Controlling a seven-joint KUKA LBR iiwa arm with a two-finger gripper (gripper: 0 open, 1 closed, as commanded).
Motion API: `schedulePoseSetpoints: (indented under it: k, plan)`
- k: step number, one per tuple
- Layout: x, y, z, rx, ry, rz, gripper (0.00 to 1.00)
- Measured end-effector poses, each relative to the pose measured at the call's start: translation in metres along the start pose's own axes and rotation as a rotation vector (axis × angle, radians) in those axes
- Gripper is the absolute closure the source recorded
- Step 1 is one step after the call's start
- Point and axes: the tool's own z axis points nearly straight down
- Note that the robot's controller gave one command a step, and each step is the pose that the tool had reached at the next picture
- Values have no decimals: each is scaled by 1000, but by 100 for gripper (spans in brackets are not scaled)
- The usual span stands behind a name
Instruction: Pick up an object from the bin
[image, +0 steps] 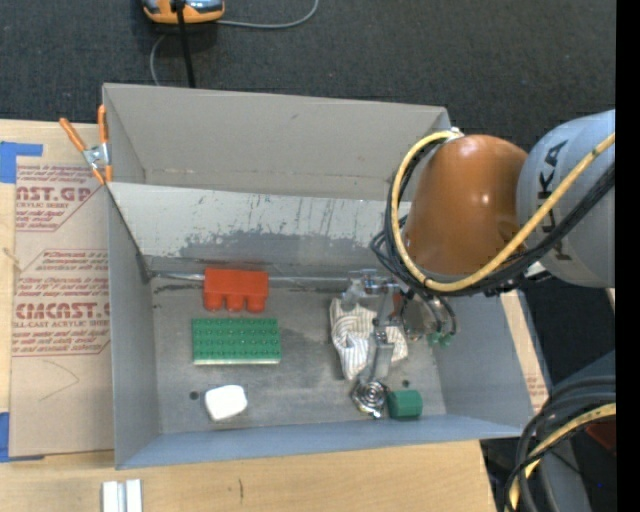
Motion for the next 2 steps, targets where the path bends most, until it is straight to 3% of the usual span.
schedulePoseSetpoints:
  k: [1, 2]
  plan:
    - [0, 0, 0, 0, 0, 0, 0]
    - [-13, -5, 17, 1, -6, -133, 0]
